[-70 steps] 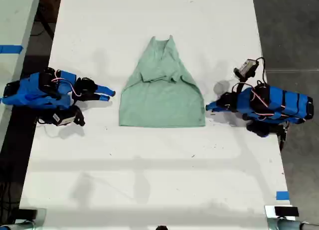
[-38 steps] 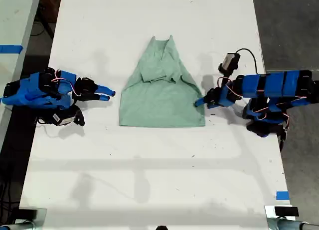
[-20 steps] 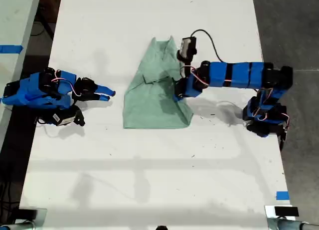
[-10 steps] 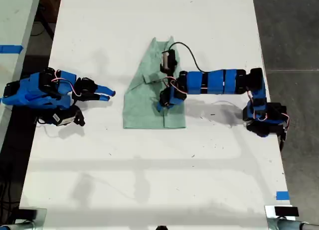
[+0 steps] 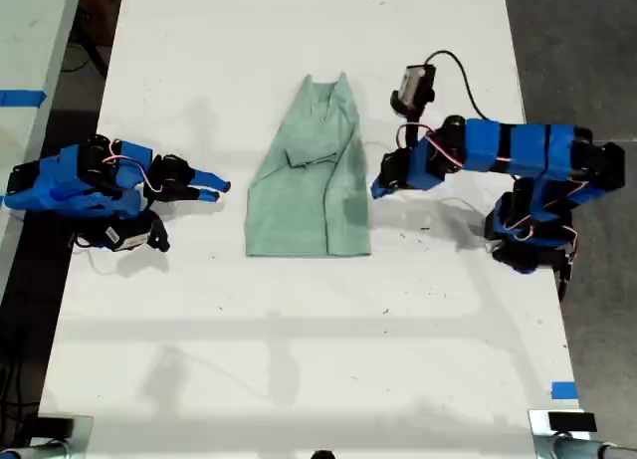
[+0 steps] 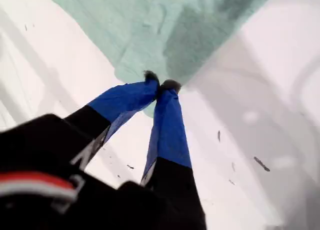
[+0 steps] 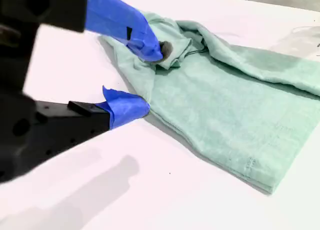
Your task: Fold t shirt
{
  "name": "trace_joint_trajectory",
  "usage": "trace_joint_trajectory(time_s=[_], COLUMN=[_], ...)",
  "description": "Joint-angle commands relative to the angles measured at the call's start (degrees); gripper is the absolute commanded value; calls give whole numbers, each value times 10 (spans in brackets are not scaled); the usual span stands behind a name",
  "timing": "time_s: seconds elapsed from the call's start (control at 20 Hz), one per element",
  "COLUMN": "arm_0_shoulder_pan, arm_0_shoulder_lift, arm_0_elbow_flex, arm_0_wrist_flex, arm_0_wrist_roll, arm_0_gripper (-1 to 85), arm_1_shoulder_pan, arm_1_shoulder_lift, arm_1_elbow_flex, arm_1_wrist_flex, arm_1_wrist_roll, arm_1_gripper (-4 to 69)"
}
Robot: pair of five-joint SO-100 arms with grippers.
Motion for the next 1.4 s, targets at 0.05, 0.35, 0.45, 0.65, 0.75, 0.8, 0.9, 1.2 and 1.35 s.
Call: trace_joint_trajectory(time_s=[0.05,0.35,0.45,0.65,0.75,0.8,0.9,1.2,1.35], arm_0_shoulder_pan=[-9,-9,-10,-11,-18,-1,9,-67,-65], arm_0_shoulder_lift=[4,4,4,4,4,4,4,4,4], arm_0_elbow_flex=[-2,-2,-1,1,-13,-21,-18,-27,-17], arm_0_wrist_flex=[0,0,0,-14,2,6,3,-11,-10], arm_0_wrist_roll=[5,5,4,95,48,44,-17,99,99], arm_0_gripper=[142,142,142,144,149,151,185,-1,-1], arm_1_shoulder_pan=[-15,-6,-8,-18,-18,-17,-18,-21,-19], arm_1_shoulder_lift=[220,764,766,771,771,771,771,771,771], arm_1_elbow_flex=[326,628,645,644,644,644,644,645,645], arm_1_wrist_flex=[-163,-29,-2,18,23,23,25,30,32], arm_1_wrist_roll=[51,87,94,106,108,109,113,126,131], arm_1_gripper=[12,12,13,14,14,14,14,14,14])
